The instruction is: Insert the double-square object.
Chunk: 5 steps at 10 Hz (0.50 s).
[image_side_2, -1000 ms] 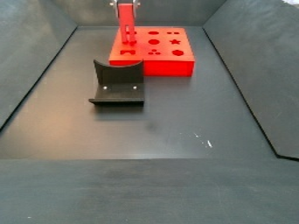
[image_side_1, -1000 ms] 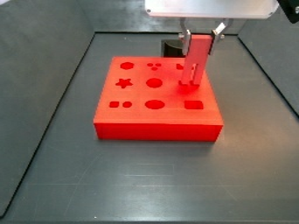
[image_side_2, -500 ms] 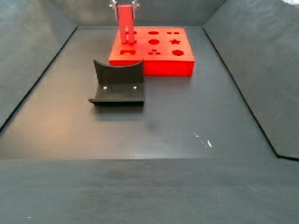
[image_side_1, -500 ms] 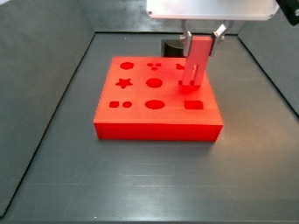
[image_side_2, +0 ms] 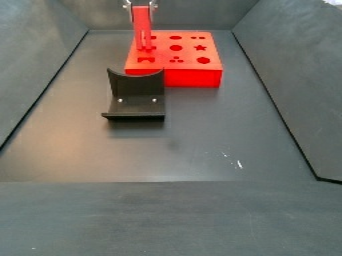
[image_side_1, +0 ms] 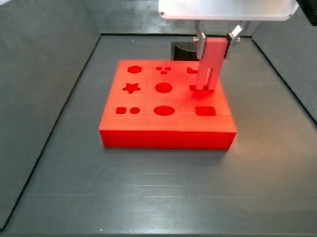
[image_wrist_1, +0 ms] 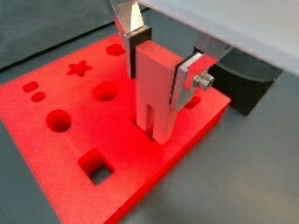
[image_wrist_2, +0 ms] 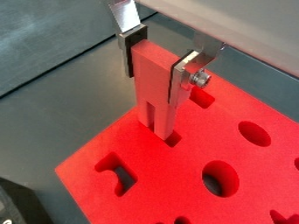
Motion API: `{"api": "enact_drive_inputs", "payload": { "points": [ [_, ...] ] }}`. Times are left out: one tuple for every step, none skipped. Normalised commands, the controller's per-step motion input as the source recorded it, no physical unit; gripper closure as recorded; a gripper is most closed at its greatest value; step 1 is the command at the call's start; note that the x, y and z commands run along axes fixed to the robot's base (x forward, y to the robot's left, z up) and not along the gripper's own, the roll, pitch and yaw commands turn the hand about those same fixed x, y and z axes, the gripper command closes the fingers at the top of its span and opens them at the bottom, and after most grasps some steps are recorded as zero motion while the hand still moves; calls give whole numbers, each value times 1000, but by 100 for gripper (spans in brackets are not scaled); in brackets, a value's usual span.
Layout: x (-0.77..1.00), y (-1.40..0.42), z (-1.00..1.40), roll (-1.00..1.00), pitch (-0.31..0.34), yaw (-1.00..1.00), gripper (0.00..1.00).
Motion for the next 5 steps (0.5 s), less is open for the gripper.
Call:
{"api": "enact_drive_inputs", "payload": {
  "points": [
    [-91, 20, 0, -43, -27, 0, 100],
    [-40, 0, 0, 0, -20, 0, 100],
    [0, -114, 0, 0, -9, 9, 100],
    [-17, -100, 0, 0, 0, 0, 100],
    [-171, -46, 0, 0, -7, 0, 100]
  ]
}}
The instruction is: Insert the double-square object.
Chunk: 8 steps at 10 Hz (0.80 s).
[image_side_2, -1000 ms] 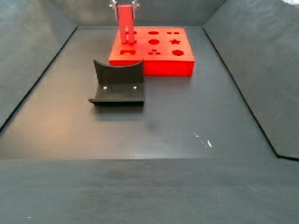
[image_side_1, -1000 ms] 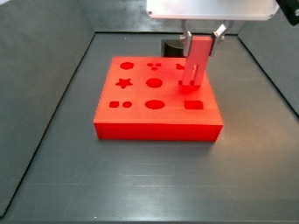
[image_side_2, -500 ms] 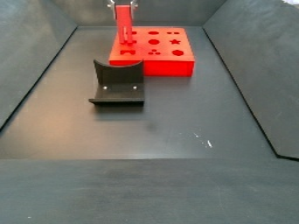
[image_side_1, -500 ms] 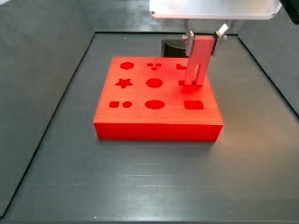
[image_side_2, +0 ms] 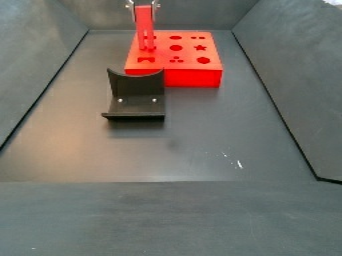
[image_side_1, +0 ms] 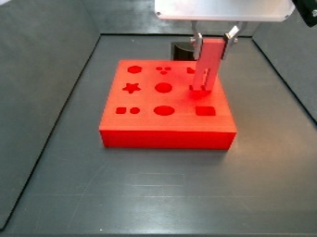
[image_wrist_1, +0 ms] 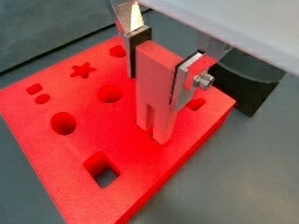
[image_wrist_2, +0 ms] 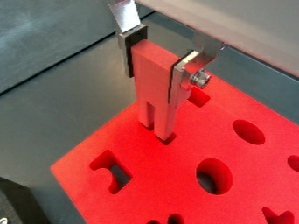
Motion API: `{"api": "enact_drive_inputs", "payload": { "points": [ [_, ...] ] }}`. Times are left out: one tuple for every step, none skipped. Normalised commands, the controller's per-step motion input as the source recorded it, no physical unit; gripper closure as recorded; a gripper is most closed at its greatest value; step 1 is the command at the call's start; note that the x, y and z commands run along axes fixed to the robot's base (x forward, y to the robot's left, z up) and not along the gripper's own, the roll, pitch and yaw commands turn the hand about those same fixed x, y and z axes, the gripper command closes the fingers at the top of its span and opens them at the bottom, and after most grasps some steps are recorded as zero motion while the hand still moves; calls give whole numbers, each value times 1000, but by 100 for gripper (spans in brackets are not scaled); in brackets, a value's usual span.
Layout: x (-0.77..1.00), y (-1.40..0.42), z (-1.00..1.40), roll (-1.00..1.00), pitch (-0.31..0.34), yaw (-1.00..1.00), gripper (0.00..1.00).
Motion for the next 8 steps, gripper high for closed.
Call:
{"api": "enact_drive_inputs", "payload": {
  "points": [
    [-77, 0, 0, 0, -3, 0, 100],
    [-29, 0, -6, 0, 0, 0, 100],
    [-46, 17, -3, 0, 0, 0, 100],
    [14, 0, -20, 0, 0, 0, 100],
    [123, 0, -97, 0, 0, 17, 100],
    [14, 3, -206, 0, -17, 29, 100],
    [0, 9, -263, 0, -39, 23, 100],
    [0, 0, -283, 0, -37, 11, 100]
  ]
}}
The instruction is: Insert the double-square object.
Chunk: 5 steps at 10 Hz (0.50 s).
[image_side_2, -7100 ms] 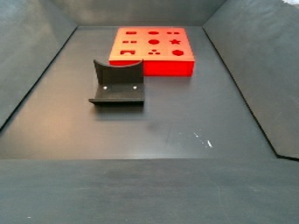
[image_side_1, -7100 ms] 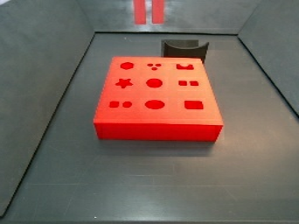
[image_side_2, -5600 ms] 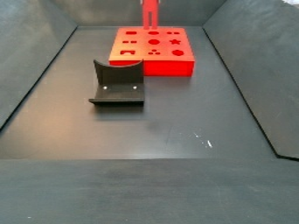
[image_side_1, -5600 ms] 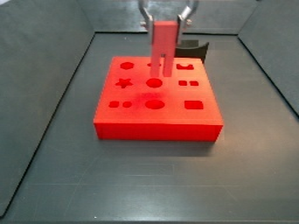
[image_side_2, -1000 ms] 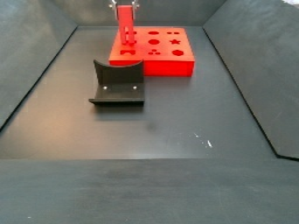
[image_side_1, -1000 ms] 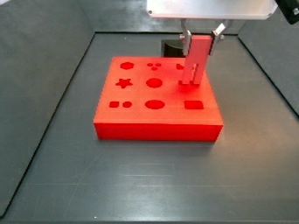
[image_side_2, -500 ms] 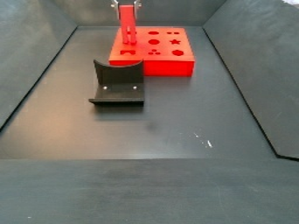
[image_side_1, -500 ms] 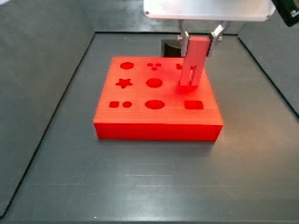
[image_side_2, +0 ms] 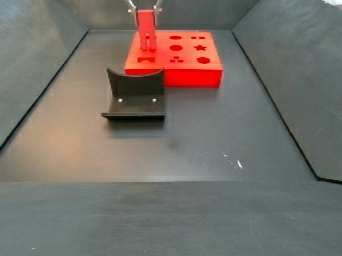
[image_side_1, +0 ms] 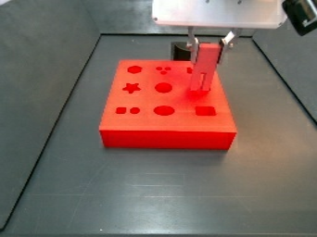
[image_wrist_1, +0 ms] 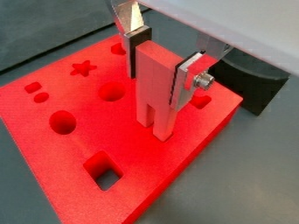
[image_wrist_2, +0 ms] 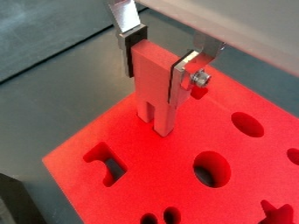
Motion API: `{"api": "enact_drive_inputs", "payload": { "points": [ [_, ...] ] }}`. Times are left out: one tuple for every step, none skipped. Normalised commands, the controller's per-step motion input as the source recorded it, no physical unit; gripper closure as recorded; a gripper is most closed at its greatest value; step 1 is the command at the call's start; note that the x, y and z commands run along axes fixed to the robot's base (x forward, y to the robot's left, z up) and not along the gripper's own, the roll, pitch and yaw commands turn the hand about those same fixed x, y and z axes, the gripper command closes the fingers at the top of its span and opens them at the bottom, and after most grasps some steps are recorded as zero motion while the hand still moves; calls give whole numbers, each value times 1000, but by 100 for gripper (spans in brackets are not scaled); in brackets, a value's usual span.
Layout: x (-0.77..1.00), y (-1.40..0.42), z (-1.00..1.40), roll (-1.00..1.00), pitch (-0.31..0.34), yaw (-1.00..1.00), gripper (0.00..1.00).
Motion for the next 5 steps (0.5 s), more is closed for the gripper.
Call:
{"api": "enact_drive_inputs", "payload": {
  "points": [
    [23, 0, -440, 1, -70, 3, 100],
    [66, 0, -566, 37, -54, 0, 100],
    [111, 0, -643, 71, -10, 0, 100],
    [94, 0, -711, 119, 0, 0, 100],
    [94, 0, -726, 126, 0, 0, 100]
  ]
}}
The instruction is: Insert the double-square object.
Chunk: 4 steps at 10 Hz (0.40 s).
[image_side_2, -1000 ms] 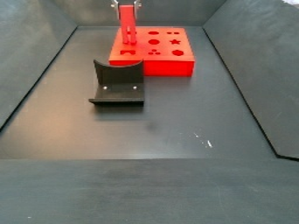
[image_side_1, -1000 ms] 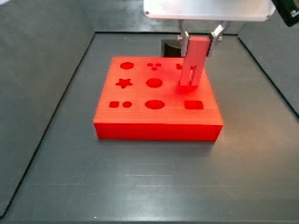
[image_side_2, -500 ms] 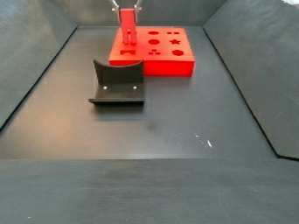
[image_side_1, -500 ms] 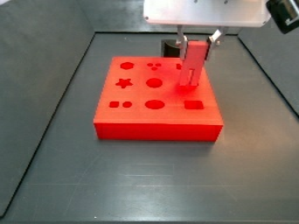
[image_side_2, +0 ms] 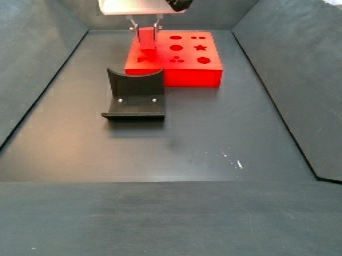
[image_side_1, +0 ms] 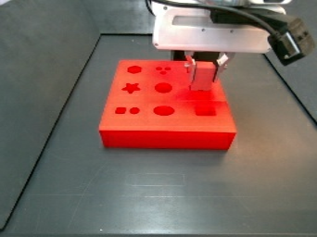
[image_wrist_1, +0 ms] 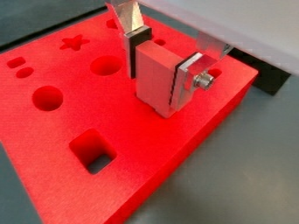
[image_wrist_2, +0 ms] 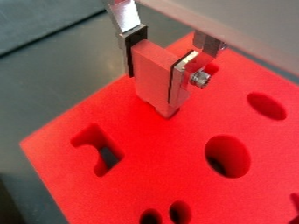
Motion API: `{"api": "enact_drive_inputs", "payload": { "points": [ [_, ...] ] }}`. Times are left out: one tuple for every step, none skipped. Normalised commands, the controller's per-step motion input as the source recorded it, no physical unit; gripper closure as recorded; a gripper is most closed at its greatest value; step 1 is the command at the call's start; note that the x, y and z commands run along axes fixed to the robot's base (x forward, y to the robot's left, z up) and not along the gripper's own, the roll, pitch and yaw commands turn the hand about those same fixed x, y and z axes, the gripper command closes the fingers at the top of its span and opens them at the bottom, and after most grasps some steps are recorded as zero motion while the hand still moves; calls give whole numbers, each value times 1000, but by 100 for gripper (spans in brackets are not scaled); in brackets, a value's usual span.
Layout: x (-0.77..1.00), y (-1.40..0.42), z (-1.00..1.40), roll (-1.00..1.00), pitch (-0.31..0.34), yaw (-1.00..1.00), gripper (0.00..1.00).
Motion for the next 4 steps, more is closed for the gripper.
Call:
{"api": "enact_drive_inputs", "payload": {
  "points": [
    [49, 0, -660, 131, 0, 0, 100],
    [74, 0, -83, 0, 64, -69, 100],
    [0, 0, 0, 0, 20, 0, 100],
    [0, 0, 0, 11, 0, 0, 100]
  ]
}}
